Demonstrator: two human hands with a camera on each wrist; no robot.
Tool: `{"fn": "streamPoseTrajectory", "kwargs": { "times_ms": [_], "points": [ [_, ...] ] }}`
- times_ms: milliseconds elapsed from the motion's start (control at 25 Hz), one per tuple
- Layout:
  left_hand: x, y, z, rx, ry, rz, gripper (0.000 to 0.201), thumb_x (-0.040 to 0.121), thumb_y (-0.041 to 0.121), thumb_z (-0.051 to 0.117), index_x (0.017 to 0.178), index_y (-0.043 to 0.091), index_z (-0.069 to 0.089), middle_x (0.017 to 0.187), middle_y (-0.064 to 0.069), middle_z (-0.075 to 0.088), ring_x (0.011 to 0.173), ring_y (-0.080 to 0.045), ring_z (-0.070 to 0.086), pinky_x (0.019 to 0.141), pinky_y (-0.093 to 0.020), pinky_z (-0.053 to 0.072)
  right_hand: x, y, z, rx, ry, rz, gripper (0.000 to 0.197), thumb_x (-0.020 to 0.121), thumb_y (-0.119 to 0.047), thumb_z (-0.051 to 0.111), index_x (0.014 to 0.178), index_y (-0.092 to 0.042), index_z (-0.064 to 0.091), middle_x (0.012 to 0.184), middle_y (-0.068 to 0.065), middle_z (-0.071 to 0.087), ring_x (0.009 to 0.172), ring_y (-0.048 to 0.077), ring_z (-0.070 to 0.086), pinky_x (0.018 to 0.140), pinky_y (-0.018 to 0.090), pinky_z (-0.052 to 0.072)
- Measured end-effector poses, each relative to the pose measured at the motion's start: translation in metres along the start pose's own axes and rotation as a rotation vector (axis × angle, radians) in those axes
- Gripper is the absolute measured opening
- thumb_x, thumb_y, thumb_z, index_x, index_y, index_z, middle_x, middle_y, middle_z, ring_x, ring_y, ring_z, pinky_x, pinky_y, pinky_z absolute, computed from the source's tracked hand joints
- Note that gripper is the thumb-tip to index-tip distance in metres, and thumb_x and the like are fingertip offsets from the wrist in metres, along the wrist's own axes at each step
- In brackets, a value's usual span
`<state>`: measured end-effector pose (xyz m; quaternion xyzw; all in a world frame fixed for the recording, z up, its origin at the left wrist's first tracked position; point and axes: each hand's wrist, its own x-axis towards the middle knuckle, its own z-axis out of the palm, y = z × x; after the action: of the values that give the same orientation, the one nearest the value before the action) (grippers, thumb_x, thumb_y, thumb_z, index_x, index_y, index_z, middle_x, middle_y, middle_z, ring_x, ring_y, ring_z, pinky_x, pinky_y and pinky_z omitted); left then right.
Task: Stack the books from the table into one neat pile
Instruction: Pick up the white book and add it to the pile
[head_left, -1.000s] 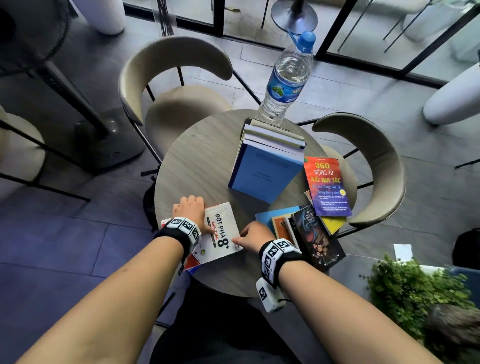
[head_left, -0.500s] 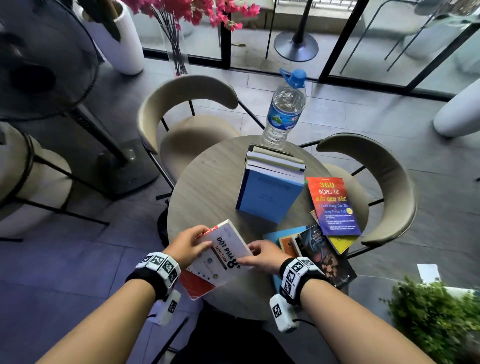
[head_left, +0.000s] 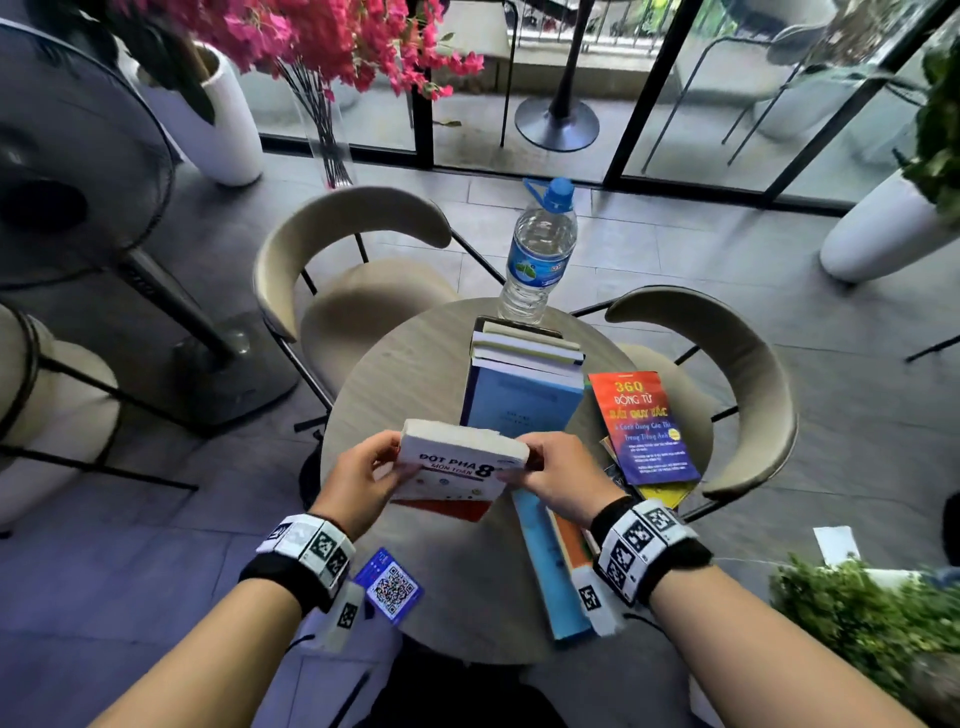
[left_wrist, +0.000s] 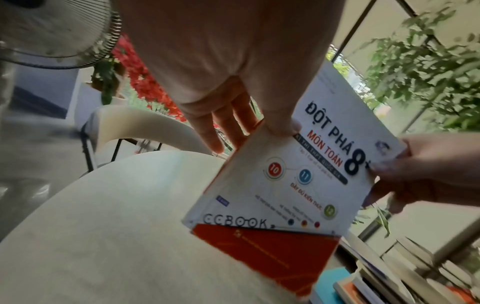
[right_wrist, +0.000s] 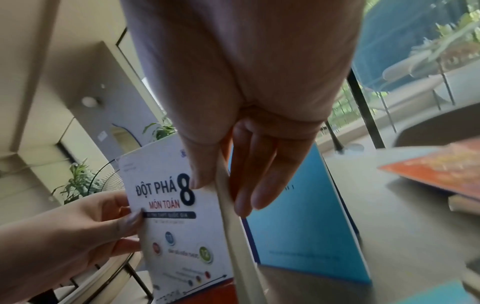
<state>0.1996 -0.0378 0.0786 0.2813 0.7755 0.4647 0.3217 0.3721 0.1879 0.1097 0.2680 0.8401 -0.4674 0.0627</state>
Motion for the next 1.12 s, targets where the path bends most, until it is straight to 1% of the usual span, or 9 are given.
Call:
{"fn": "streamPoseTrajectory", "kwargs": {
  "times_ms": [120,200,280,360,440,600,840,1000,1120],
  "points": [
    [0.016,0.000,0.003,0.063,0.015,0.040,0.032,0.085,0.018,0.079,0.101,0.045,0.073,0.101,0.019,0.076,0.097,-0.005,0.072,0.090,-0.027,0.054,-0.007,-0.007,-0.011,-0.208,0.118,-0.038,0.014,0.083,-0.025,0.076,0.097,-0.029,0.073,0.087,-0.011,0.075,0.085,0.010,0.068,0.072,0.033,0.053],
    [0.028,0.005,0.008,0.111,0.006,0.081,0.037,0.085,0.019,0.080,0.097,0.053,0.071,0.098,0.027,0.075,0.094,0.002,0.071,0.087,-0.021,0.054,-0.009,-0.005,-0.012,-0.253,0.185,-0.029,0.023,0.082,-0.019,0.072,0.101,-0.033,0.072,0.089,-0.011,0.076,0.087,0.012,0.069,0.071,0.033,0.053],
    [0.038,0.007,0.014,0.141,-0.001,0.112,0.034,0.086,0.013,0.079,0.098,0.045,0.073,0.096,0.023,0.076,0.092,0.002,0.071,0.087,-0.023,0.055,-0.008,0.004,-0.011,-0.263,0.227,-0.011,0.030,0.082,-0.018,0.070,0.105,-0.036,0.070,0.091,-0.010,0.076,0.089,0.014,0.070,0.074,0.035,0.055],
    [0.051,0.003,0.021,0.162,0.002,0.121,0.024,0.085,0.014,0.080,0.103,0.030,0.077,0.099,0.011,0.077,0.093,-0.009,0.073,0.089,-0.035,0.058,-0.006,0.014,-0.010,-0.280,0.255,0.000,0.031,0.082,-0.018,0.070,0.107,-0.037,0.068,0.090,-0.010,0.076,0.089,0.015,0.070,0.074,0.037,0.056],
    [0.061,-0.001,0.025,0.207,-0.013,0.125,0.021,0.085,0.019,0.080,0.105,0.026,0.077,0.101,0.006,0.077,0.094,-0.014,0.073,0.088,-0.040,0.058,-0.002,0.021,-0.010,-0.283,0.283,0.011,0.034,0.082,-0.017,0.070,0.109,-0.038,0.066,0.091,-0.011,0.076,0.090,0.015,0.070,0.075,0.037,0.056],
    [0.069,0.001,0.035,0.215,-0.043,0.162,0.039,0.087,0.018,0.078,0.116,0.040,0.064,0.102,0.009,0.076,0.095,-0.012,0.072,0.088,-0.036,0.058,0.001,0.030,-0.013,-0.278,0.328,0.021,0.032,0.085,-0.013,0.071,0.107,-0.036,0.067,0.090,-0.011,0.075,0.088,0.016,0.069,0.073,0.037,0.055],
    [0.071,0.004,0.041,0.240,-0.018,0.178,0.027,0.082,0.015,0.082,0.106,0.026,0.076,0.102,0.007,0.073,0.089,-0.011,0.073,0.085,-0.031,0.059,-0.007,0.032,-0.012,-0.276,0.401,-0.012,0.023,0.089,-0.013,0.071,0.109,-0.023,0.076,0.097,-0.002,0.078,0.090,0.021,0.070,0.072,0.022,0.043],
    [0.080,0.005,0.038,0.294,0.024,0.126,0.075,0.070,0.024,0.090,0.136,0.027,0.053,0.122,0.005,0.062,0.100,-0.010,0.065,0.091,-0.037,0.057,-0.003,0.035,-0.008,-0.226,0.381,0.022,0.026,0.091,-0.015,0.071,0.116,-0.021,0.074,0.105,0.000,0.078,0.097,0.021,0.071,0.084,0.033,0.055],
    [0.091,0.011,0.032,0.314,-0.147,0.077,0.130,0.064,0.033,0.095,0.158,0.044,0.006,0.154,0.002,0.045,0.136,-0.015,0.049,0.111,-0.038,0.044,0.000,0.038,-0.009,-0.213,0.399,0.072,0.025,0.088,-0.020,0.077,0.113,-0.025,0.074,0.098,-0.001,0.078,0.091,0.021,0.071,0.077,0.030,0.053]
  ]
}}
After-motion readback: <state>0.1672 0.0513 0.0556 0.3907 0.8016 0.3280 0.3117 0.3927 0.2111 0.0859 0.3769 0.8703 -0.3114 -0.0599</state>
